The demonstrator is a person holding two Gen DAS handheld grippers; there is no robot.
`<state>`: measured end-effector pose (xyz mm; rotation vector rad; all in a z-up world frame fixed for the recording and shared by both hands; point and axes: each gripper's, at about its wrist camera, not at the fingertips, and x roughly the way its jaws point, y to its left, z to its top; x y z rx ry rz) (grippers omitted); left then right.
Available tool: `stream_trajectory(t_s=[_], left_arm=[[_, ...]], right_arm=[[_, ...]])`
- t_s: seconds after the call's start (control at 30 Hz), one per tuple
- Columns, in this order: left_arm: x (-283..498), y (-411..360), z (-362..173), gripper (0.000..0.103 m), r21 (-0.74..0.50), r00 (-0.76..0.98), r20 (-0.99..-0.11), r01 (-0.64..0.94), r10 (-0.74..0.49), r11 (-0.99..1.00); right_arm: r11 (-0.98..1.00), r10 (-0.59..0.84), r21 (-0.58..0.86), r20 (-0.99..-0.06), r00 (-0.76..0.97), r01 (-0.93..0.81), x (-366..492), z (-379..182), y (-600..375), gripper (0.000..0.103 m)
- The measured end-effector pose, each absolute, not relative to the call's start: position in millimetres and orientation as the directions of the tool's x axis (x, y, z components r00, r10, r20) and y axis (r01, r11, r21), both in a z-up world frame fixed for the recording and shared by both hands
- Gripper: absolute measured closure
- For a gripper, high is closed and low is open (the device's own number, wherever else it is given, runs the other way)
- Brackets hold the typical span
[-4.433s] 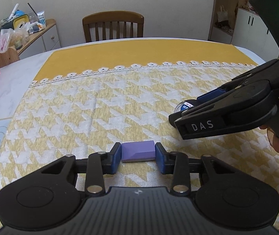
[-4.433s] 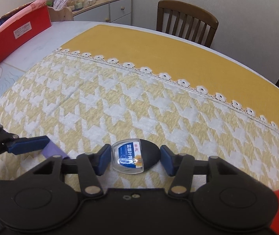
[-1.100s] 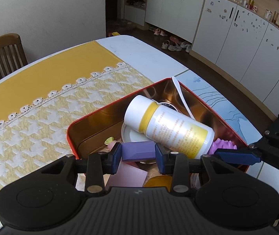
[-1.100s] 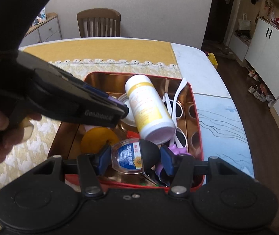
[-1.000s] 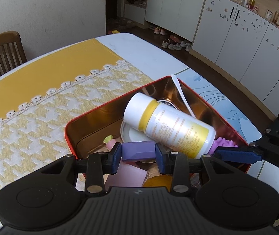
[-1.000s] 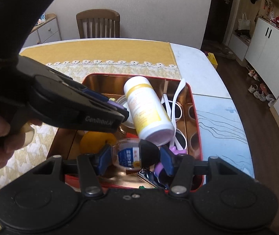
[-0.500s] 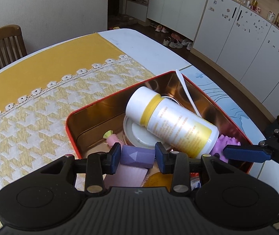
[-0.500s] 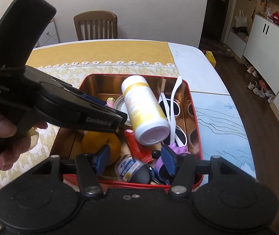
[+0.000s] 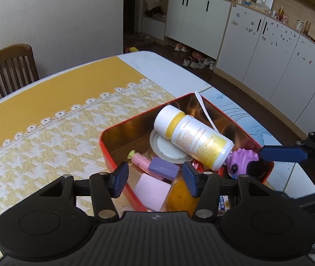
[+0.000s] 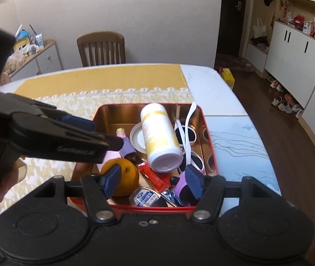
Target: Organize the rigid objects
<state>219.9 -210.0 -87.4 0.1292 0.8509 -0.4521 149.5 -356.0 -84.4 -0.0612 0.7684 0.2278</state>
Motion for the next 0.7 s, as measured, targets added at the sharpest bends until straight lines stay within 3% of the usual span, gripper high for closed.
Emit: stream_trajectory(t_s=[0.27, 0.37, 0.53, 0.7], left_arm=[[195, -185, -66, 0.049, -0.098, 0.595, -0.713, 0.438, -0.37, 0.894], [183, -177, -57, 0.037, -0.103, 0.611, -0.694, 0.44, -0.381, 0.892], [164, -166, -45, 0.036, -0.115, 0.622, -0.665, 0.461, -0.413, 0.88], [146, -157, -35, 0.028, -0.116, 0.638, -0.635, 0.479, -0.436, 0.87]], right_arm=[[0.977, 0.193, 0.059, -0.658, 0.728, -0.205, 132, -69, -353, 0.028], [0.977, 0.205, 0.08, -0.636, 0.744, -0.2, 124, -62, -352, 0.023], [0.976, 0.214, 0.099, -0.6, 0.771, -0.194, 109, -50, -347, 0.017], [0.977, 0.21, 0.105, -0.566, 0.797, -0.183, 97, -41, -343, 0.007]])
